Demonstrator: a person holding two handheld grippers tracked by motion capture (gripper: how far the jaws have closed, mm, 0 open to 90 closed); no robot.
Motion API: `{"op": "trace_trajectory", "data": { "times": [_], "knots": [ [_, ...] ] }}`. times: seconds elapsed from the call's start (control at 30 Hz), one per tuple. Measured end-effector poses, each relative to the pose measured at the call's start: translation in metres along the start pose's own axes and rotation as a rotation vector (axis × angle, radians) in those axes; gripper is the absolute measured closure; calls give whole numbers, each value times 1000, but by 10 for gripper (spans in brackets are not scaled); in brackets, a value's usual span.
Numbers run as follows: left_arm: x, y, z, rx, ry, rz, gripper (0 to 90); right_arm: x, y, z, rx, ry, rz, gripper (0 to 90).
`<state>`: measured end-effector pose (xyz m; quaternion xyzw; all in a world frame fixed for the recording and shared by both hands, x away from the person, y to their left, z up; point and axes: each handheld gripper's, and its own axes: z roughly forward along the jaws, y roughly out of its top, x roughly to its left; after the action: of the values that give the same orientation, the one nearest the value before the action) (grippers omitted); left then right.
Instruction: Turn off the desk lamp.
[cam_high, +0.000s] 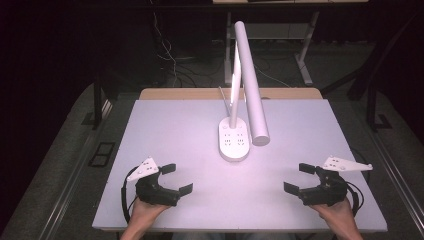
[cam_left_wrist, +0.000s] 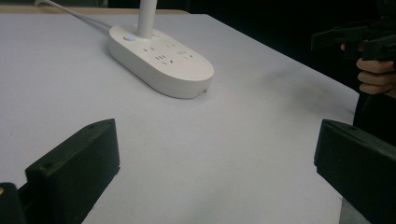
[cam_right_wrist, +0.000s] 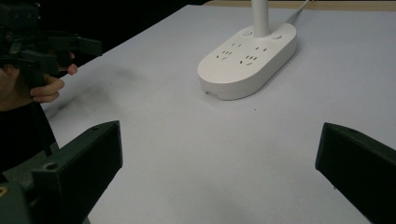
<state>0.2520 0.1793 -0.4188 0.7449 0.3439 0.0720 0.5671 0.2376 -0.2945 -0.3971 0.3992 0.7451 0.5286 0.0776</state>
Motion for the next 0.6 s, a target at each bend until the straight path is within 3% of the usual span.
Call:
{"op": "trace_trajectory", "data": {
  "times": [0.6],
  "knots": [
    [2,-1,-3,-9,-2,-12,0,2,-1,-1,28,-17,3,7]
  ]
}}
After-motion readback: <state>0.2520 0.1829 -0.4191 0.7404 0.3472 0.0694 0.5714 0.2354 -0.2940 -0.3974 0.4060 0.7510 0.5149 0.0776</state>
